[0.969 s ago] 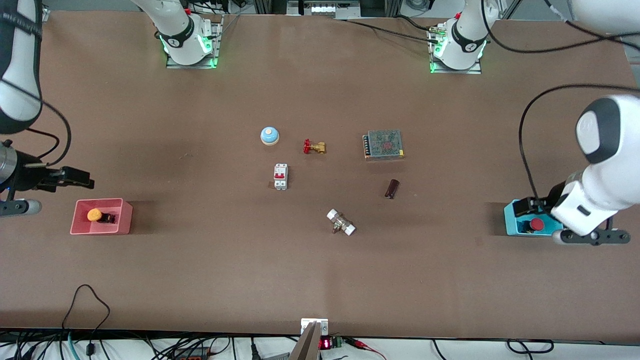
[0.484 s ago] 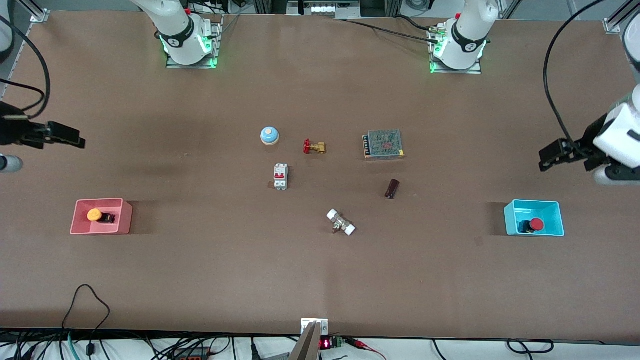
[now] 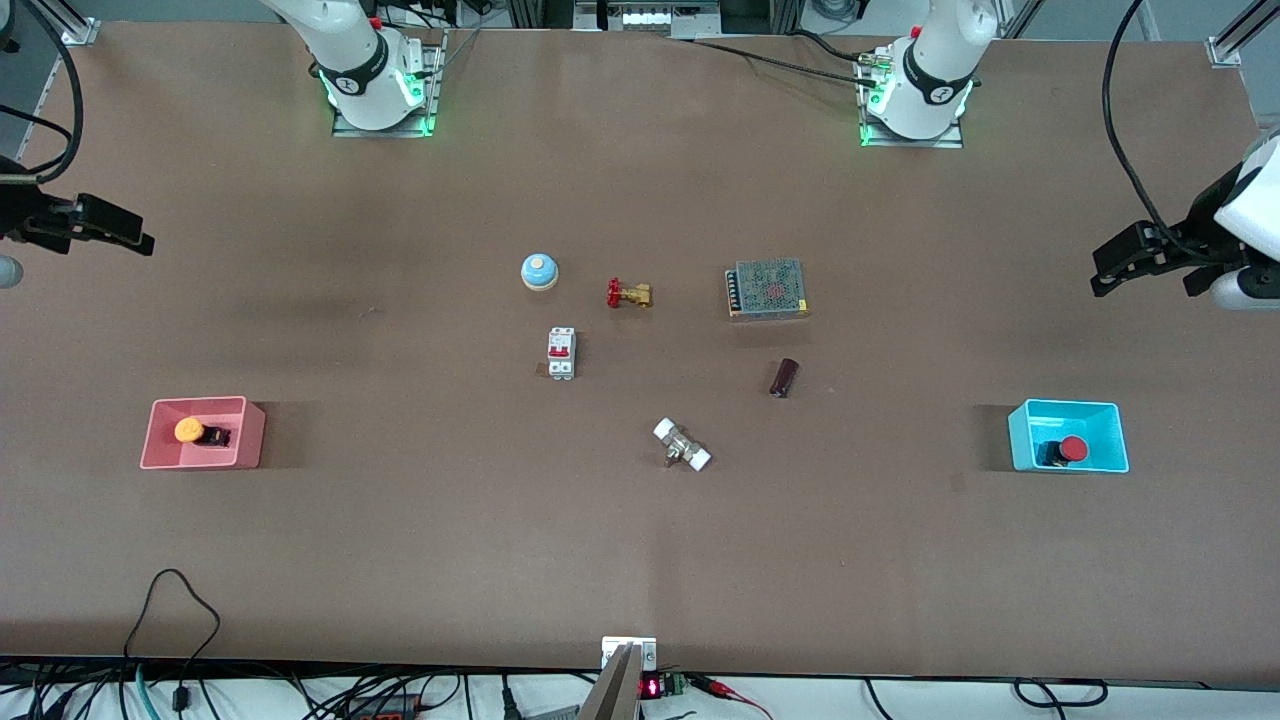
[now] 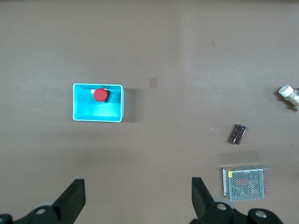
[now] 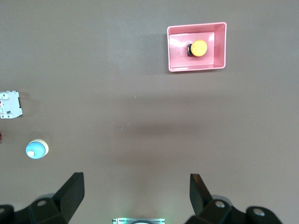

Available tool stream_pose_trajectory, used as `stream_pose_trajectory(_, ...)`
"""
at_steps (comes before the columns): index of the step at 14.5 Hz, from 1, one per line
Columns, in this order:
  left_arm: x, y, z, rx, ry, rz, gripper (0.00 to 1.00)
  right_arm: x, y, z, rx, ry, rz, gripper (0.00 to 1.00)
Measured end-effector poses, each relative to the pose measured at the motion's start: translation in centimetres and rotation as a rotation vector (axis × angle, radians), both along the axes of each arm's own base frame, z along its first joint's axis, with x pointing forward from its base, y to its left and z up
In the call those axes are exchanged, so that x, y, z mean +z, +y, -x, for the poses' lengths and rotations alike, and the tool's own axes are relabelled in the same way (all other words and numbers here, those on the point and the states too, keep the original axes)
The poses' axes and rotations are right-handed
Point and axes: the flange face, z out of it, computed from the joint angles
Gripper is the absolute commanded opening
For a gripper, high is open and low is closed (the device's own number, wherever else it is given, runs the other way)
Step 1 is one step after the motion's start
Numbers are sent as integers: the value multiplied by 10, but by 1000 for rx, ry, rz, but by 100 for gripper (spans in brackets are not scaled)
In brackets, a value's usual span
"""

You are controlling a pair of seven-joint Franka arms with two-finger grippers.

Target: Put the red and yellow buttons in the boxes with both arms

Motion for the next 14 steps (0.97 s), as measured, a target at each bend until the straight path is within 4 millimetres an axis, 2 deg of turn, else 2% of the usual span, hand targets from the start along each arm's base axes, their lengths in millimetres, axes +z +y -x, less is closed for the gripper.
stream_pose_trajectory(5,9,8,5,12,-15,3,100,4,-1,7,-1,-5,13,100)
stream_pose_trajectory(10,19,-13,11,-18,-28,10,100,3,0,8,-1,-3,14,100)
stream_pose_trajectory(14,24,-14,14,-18,-35,10,100,4,-1,8,-2,-3,14,100)
